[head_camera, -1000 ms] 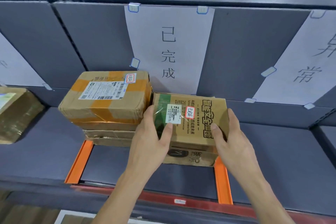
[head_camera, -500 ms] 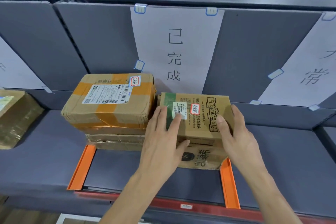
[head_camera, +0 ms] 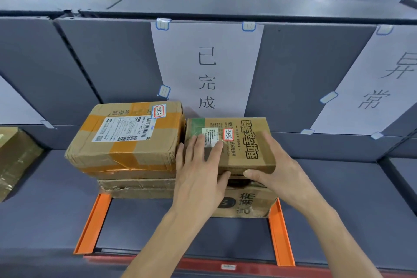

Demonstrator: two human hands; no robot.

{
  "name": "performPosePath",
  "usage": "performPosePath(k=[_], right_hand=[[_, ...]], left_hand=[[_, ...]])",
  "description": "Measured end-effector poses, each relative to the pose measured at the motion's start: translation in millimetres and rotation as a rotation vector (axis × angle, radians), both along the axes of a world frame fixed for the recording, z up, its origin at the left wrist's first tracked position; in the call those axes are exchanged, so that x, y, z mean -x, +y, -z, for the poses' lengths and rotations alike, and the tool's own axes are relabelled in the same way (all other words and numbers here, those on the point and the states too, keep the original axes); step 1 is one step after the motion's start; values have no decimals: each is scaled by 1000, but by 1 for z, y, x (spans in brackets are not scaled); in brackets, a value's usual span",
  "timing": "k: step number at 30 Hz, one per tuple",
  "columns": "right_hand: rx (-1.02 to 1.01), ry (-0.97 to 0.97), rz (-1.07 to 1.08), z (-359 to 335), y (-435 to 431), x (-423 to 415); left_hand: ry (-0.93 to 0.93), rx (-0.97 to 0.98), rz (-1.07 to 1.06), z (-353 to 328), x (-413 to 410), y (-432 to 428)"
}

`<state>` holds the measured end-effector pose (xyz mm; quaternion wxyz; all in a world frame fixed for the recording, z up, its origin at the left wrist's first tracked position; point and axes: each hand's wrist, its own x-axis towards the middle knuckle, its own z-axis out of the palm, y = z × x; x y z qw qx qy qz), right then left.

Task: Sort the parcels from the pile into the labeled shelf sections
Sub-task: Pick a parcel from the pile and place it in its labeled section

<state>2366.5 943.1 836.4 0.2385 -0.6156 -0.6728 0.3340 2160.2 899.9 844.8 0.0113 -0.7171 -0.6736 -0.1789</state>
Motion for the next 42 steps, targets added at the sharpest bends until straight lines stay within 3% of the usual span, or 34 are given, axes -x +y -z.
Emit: performPosePath(k=[7, 25, 42], right_hand=[[-61, -114, -64, 3, 4, 5], [-194, -210, 28, -8, -42, 5], [-52, -517, 165, 33, -161, -47]], left_hand=[[-61, 27, 31, 3, 3, 7], [-209, -31, 249, 1, 17, -27], [-208, 58, 556, 39, -26, -68]])
